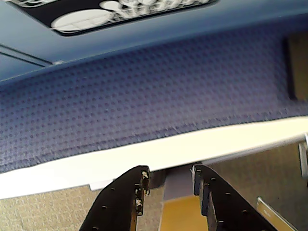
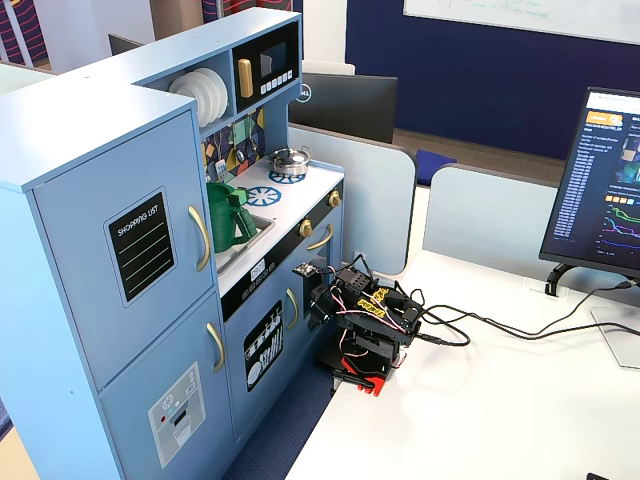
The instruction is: Take off the lid from the green recipient and place it on the counter
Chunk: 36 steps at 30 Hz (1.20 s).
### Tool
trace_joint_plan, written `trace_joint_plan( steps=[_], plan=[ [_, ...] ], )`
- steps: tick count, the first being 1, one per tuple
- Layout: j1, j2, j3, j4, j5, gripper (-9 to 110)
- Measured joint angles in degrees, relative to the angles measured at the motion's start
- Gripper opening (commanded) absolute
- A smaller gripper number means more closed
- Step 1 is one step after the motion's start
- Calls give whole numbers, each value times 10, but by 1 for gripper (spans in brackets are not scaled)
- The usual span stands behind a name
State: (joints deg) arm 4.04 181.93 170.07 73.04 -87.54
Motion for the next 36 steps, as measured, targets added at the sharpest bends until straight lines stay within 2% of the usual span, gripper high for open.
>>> trace_joint_plan(
  steps=[7,10,17,23,36],
  plan=[
    [-43,-102,-234,-106,-51,1],
    [-46,-171,-370,-141,-98,9],
    [-45,-316,-580,-311,-106,29],
    [-40,-379,-635,-404,-106,37],
    [-4,-455,-657,-476,-106,37]
  ],
)
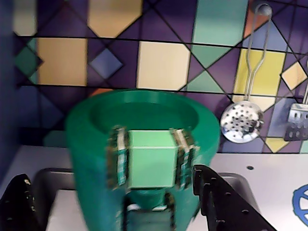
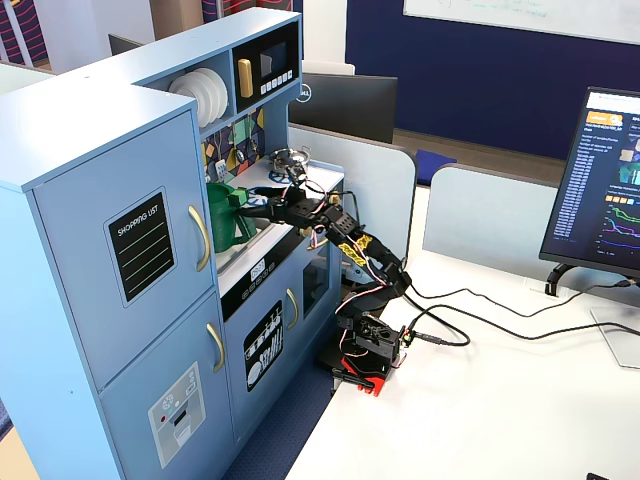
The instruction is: Take off the lid from the green recipient and place it on the counter
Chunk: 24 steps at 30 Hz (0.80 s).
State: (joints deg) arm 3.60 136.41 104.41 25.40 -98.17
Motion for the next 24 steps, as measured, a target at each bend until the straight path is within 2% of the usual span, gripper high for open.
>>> trace_joint_plan(
  steps=[17,21,24],
  plan=[
    [16,-111,-36,-60,-1,35],
    [16,-134,-41,-80,-1,32],
    [17,-139,-46,-83,0,22]
  ],
)
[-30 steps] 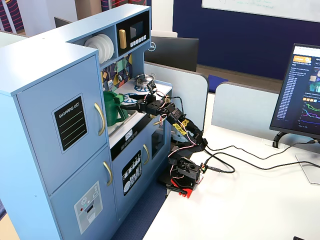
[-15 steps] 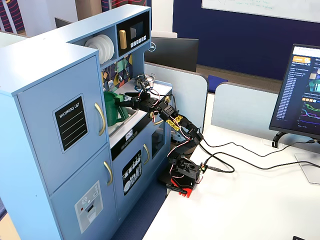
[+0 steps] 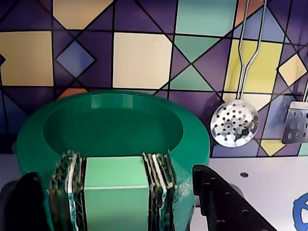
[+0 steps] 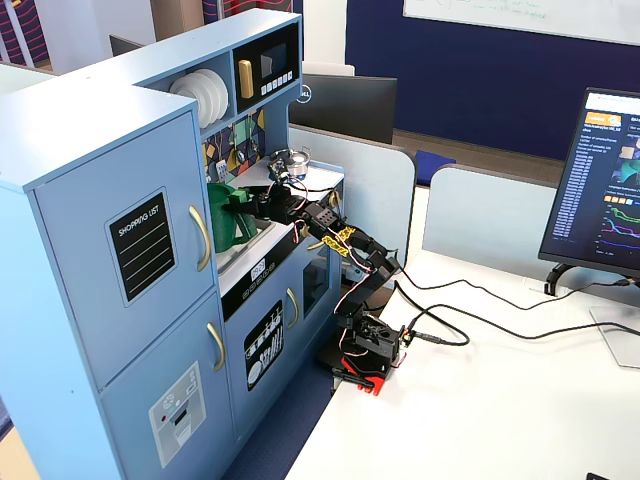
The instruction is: Take off the lid from the green recipient and place it on the counter
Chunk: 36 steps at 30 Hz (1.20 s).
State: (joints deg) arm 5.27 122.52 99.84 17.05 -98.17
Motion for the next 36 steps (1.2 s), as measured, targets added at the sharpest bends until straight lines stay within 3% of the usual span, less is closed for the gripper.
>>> trace_joint_plan(
  steps=[3,25,36],
  plan=[
    [-5,0,-1,-1,-1,1],
    [-11,-1,-46,-17,-8,0],
    [142,-1,-46,-17,11,0]
  ],
)
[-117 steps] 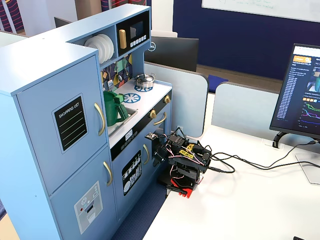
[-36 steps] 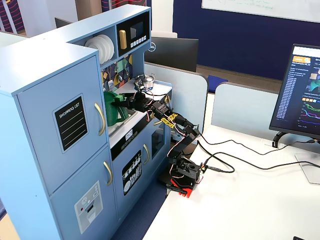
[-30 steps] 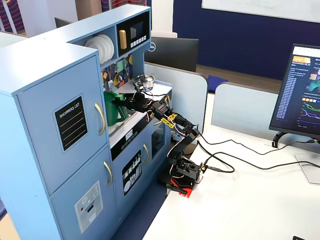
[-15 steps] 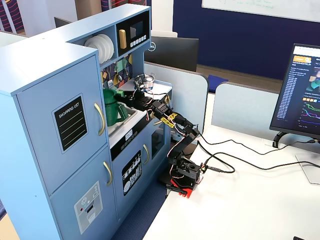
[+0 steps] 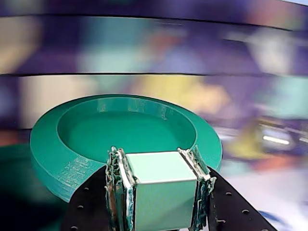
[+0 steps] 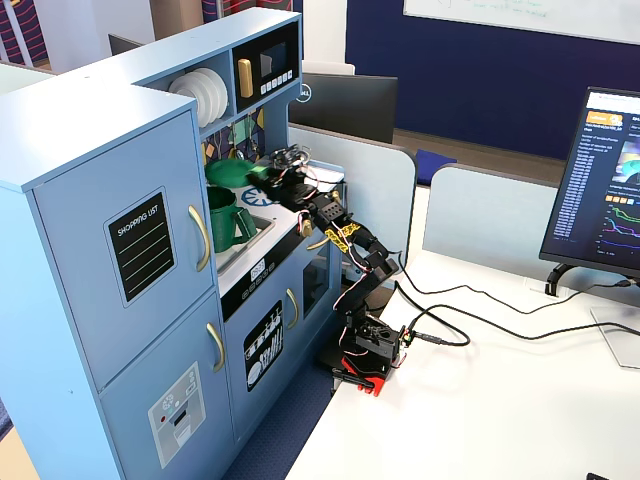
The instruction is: Take off the lid from the green recipient and place it on the counter
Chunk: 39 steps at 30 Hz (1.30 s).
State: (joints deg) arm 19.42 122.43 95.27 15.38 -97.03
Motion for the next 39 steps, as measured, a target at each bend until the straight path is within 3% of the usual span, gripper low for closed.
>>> trace_joint_plan(
  steps=[11,32,36,39],
  plan=[
    [125,-17,40,-75,18,0],
    [164,-112,251,-292,18,0],
    [163,-112,251,-294,18,21],
    [163,-112,251,-292,18,30]
  ],
)
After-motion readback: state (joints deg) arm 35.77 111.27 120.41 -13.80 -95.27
